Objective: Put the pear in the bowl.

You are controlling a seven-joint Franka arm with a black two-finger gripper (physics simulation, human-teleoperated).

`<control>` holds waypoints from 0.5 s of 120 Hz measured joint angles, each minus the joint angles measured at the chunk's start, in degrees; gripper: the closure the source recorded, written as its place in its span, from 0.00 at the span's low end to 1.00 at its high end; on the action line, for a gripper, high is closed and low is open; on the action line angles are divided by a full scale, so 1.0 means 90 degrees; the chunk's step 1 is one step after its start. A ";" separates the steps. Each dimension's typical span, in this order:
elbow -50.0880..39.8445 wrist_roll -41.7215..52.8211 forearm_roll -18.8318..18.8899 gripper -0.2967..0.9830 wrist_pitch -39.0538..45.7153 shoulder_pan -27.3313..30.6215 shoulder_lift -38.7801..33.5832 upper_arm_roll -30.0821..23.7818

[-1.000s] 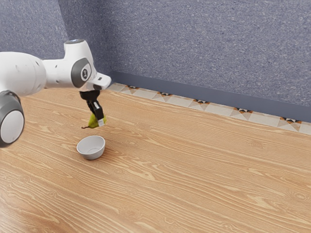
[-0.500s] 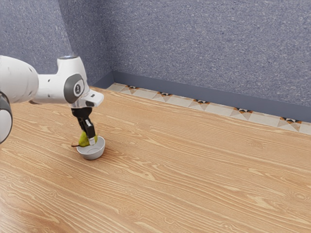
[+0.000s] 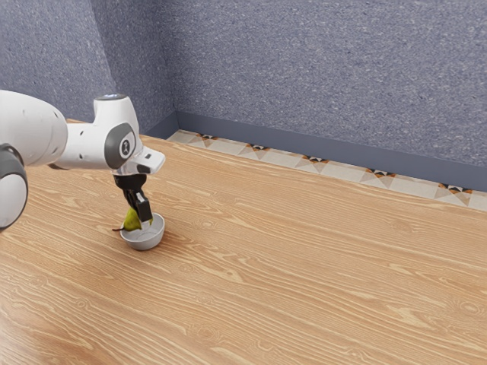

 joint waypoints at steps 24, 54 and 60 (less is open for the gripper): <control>-0.0009 0.0052 -0.0034 0.35 -0.0013 -0.0009 -0.0009 -0.0006; -0.0006 0.0037 -0.0044 0.28 -0.0001 -0.0217 -0.0221 -0.0032; 0.0003 -0.0073 -0.0032 0.27 -0.0040 -0.0369 -0.0297 -0.0017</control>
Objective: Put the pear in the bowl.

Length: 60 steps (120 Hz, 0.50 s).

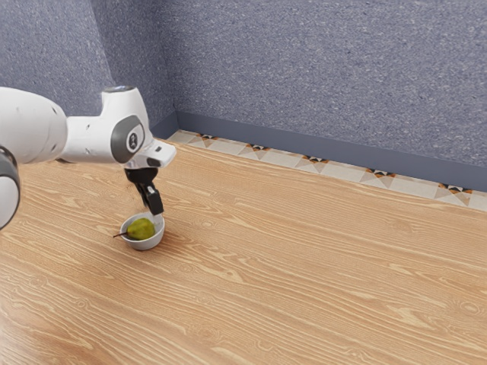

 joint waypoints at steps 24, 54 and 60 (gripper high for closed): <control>0.1091 -0.1141 0.0415 0.25 -0.0983 -0.0261 -0.0669 -0.0293; 0.1830 -0.2650 0.1122 0.25 -0.2499 0.1346 -0.1684 -0.2205; 0.1916 -0.2882 0.1159 0.25 -0.2763 0.1401 -0.1802 -0.2231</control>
